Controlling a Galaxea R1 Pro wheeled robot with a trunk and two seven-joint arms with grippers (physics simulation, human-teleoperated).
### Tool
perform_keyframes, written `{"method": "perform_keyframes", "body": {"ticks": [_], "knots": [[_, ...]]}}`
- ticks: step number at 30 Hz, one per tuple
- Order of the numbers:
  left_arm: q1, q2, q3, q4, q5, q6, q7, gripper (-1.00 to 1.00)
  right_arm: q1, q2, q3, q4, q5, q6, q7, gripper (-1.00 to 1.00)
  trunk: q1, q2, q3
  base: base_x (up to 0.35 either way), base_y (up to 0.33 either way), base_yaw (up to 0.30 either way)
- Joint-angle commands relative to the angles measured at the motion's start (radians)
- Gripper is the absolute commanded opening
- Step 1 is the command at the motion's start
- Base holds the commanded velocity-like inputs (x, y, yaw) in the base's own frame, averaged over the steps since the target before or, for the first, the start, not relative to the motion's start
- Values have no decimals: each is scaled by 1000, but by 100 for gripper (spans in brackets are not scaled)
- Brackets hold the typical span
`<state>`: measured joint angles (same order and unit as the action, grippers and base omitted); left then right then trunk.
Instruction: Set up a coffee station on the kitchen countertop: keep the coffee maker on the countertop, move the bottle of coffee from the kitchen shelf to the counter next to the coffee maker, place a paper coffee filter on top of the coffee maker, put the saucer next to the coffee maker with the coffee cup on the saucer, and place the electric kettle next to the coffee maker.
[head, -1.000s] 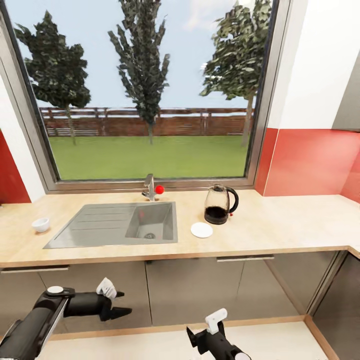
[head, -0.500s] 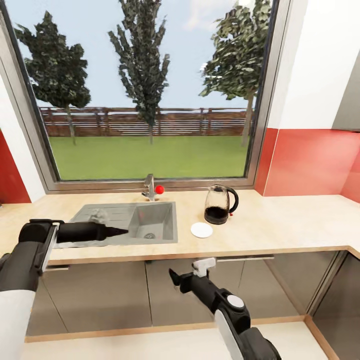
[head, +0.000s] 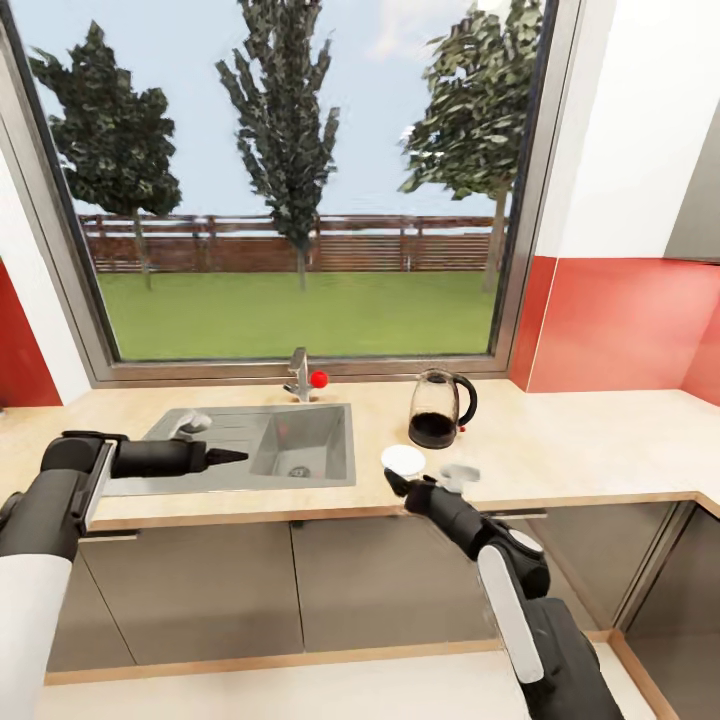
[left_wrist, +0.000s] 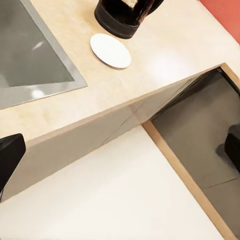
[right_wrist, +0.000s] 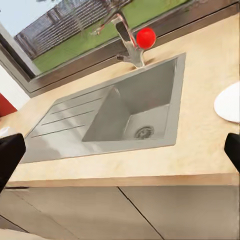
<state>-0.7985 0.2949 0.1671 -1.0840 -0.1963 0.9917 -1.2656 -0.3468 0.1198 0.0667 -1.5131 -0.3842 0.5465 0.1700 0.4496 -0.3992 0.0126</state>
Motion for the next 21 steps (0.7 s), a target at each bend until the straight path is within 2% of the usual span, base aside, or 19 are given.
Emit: {"method": "perform_keyframes", "body": {"ticks": [1,2,5,8,14,21], "knots": [[1,-2,-1,1,-12,8,-8,100,-30,0,-57,0,-4,29,2,100,0,-1,-1,0,0,0],[2,-3,-2,2,-12,7,-8,100,-44,-2,-86,0,-5,45,2,100,0,-1,-1,0,0,0],[3,-3,-1,2,-10,7,-7,100,-54,-4,-135,1,-6,58,3,100,0,-1,-1,0,0,0],[4,-2,0,3,-12,6,-5,100,-57,-5,-156,6,-5,62,3,100,0,-1,-1,0,0,0],[4,-13,-1,3,-12,5,-2,100,-58,-5,-166,8,-5,64,3,100,0,-1,-1,30,0,0],[4,-23,-3,4,-12,5,-1,100,-58,-5,-159,8,-5,65,2,100,0,-1,-1,267,0,0]]}}
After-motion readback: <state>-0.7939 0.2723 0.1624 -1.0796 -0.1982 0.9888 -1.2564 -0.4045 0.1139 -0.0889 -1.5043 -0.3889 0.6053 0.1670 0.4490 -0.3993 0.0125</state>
